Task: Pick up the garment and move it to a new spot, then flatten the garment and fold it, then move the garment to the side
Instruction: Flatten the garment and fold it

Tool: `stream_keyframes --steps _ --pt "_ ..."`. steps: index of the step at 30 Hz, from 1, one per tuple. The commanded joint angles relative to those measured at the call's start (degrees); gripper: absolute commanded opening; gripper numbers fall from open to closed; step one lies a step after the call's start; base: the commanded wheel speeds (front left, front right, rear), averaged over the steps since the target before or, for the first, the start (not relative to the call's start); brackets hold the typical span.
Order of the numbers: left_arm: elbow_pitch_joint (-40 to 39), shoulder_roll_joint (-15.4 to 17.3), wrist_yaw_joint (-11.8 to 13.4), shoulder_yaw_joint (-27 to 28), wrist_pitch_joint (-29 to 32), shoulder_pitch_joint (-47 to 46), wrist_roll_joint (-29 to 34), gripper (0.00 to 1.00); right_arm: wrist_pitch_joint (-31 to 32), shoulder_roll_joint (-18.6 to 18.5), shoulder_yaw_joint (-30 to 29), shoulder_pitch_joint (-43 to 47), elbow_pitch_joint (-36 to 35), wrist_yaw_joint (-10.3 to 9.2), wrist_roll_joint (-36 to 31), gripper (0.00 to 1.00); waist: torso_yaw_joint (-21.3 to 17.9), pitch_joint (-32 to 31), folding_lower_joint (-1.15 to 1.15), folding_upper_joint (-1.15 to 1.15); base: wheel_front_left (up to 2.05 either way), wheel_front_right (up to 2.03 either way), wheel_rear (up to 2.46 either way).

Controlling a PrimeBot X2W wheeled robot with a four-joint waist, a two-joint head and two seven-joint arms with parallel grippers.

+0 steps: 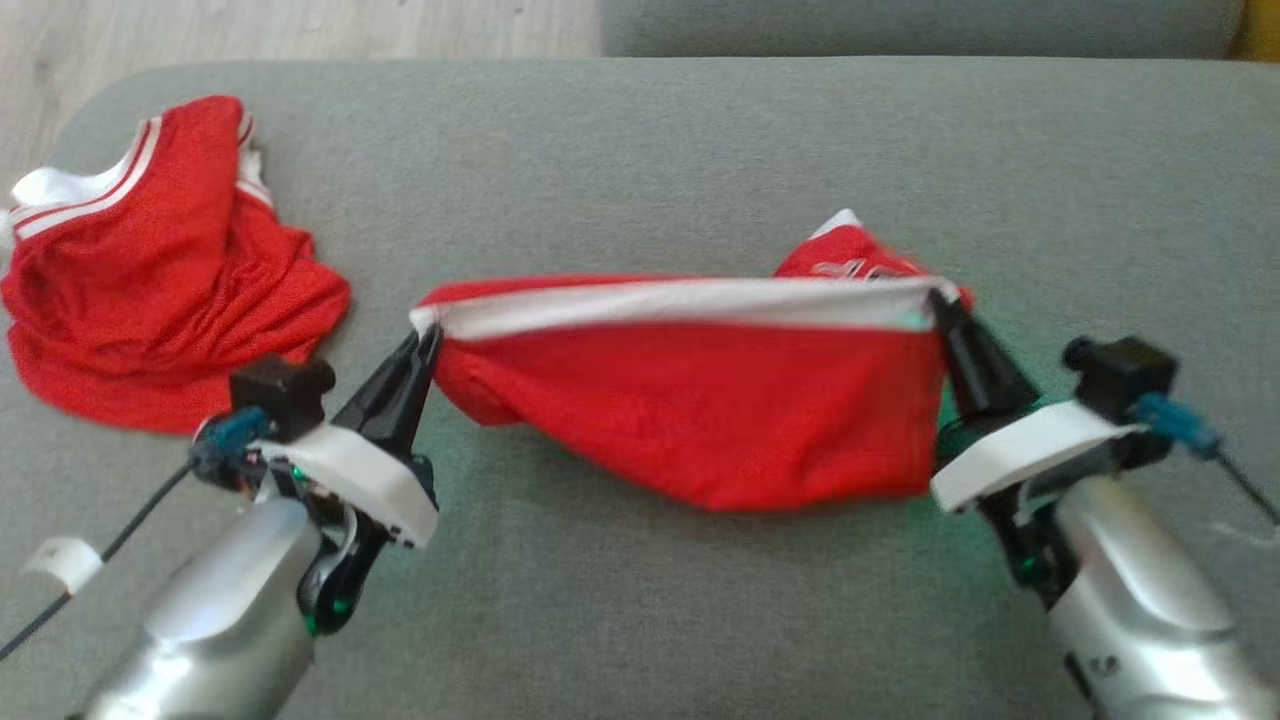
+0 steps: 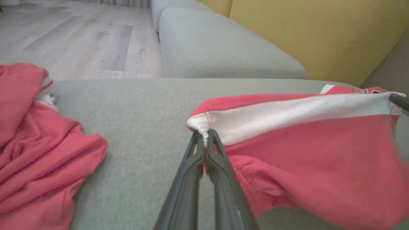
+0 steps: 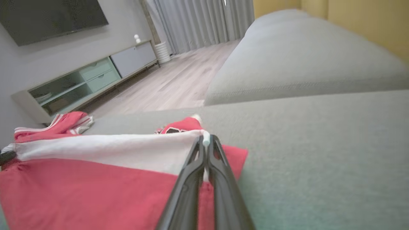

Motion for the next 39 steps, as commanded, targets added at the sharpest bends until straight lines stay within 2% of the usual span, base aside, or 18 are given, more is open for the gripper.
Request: stream_keyframes --steps 1,8,11,15,19,23,28,29,30,39 --pt "-2.1 2.3 -0.2 2.5 -0.5 -4.6 0.9 0.00 -0.2 -1.2 -0.6 -1.8 -2.7 0.43 -0.9 0.00 -1.1 -0.5 0.00 0.00 0.00 0.00 0.00" --pt "-7.9 3.7 -0.8 3.8 0.9 -15.5 3.2 0.00 -0.2 -7.6 -3.2 -10.7 -7.6 0.43 -6.3 0.00 -5.1 0.8 0.00 0.00 0.00 0.00 0.00" --pt "-8.7 2.6 -1.1 4.6 0.3 -21.7 4.3 0.00 -0.2 -9.9 -4.6 -17.4 -8.1 0.43 -9.7 0.00 -6.6 2.4 0.00 0.00 0.00 0.00 0.00" --pt "-6.6 0.1 -1.4 4.9 -0.5 -25.5 3.7 0.00 1.2 -9.6 -3.2 -22.4 -6.9 0.43 -11.6 0.00 -8.6 4.2 0.00 0.00 0.00 0.00 0.00" --pt "-4.8 -1.3 -1.8 3.6 -0.8 -23.0 2.1 0.00 2.9 -8.9 0.6 -22.2 -4.3 0.43 -11.8 0.00 -9.7 5.1 0.00 0.00 0.00 0.00 0.00" --pt "-2.2 -1.9 -2.0 2.0 -2.8 -15.2 0.3 0.00 3.2 -7.7 4.0 -17.9 0.0 0.43 -9.3 0.00 -10.3 5.5 0.00 0.00 0.00 0.00 0.00" --pt "-1.3 -1.7 -2.2 0.6 -4.9 -5.1 0.5 0.00 1.1 -6.6 3.9 -10.2 2.6 0.43 -6.6 0.00 -9.7 5.0 0.00 0.00 0.00 0.00 0.00" --pt "-1.7 -1.6 -2.2 0.6 -5.1 -3.4 1.0 0.00 0.8 -6.3 3.5 -8.4 2.7 0.43 -6.2 0.42 -9.5 4.8 0.00 0.00 0.00 0.00 0.00" --pt "-2.1 -1.6 -2.2 0.8 -5.2 -1.8 1.3 0.00 0.5 -6.3 2.8 -6.8 2.6 0.43 -6.2 1.00 -9.3 4.5 0.00 0.00 0.00 0.00 0.00" --pt "-6.6 -1.5 -1.2 6.8 -5.4 9.1 7.3 0.00 -0.2 -5.2 -2.4 10.1 -6.1 0.43 -8.9 1.00 -7.8 0.9 0.00 0.00 0.00 0.00 0.00"
